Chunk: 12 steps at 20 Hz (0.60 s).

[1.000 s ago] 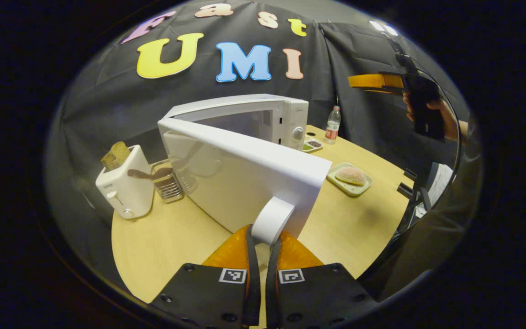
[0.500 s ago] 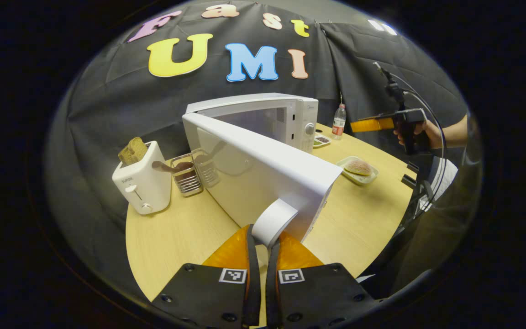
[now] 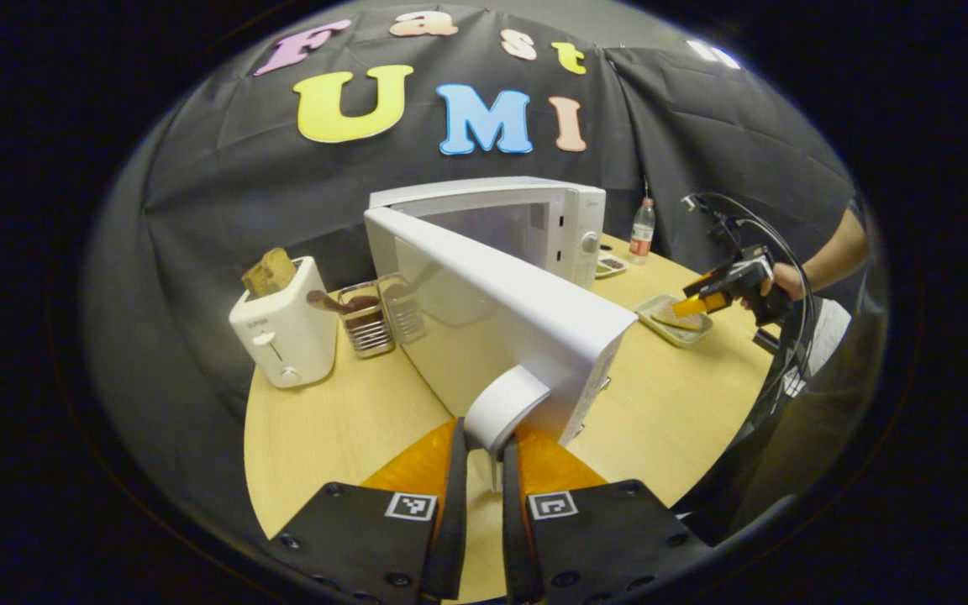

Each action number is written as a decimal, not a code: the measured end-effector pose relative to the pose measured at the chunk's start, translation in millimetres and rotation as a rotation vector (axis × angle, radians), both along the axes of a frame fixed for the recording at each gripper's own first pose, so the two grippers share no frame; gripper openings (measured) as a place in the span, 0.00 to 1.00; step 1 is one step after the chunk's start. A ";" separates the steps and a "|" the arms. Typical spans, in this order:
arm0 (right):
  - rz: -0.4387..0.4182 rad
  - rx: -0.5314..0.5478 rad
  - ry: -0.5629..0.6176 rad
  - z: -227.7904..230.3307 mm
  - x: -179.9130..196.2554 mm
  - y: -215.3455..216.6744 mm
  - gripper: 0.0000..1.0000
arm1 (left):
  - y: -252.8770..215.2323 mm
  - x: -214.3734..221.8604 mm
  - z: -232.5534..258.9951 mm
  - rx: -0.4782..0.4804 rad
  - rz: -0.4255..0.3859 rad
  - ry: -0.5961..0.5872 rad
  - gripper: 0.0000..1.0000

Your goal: Open the microwave oven with the left hand, put the food in, and close the microwave oven.

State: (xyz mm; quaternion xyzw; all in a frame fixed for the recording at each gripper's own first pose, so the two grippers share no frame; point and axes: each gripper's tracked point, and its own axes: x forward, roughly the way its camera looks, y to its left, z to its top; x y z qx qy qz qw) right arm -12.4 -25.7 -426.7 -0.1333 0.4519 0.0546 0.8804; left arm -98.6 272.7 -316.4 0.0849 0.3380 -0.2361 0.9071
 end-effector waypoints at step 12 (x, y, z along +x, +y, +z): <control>0.084 -0.006 0.101 -22.9 -5.0 -2.0 0.64 | 22.2 -21.1 85.6 -0.017 0.282 -0.132 0.99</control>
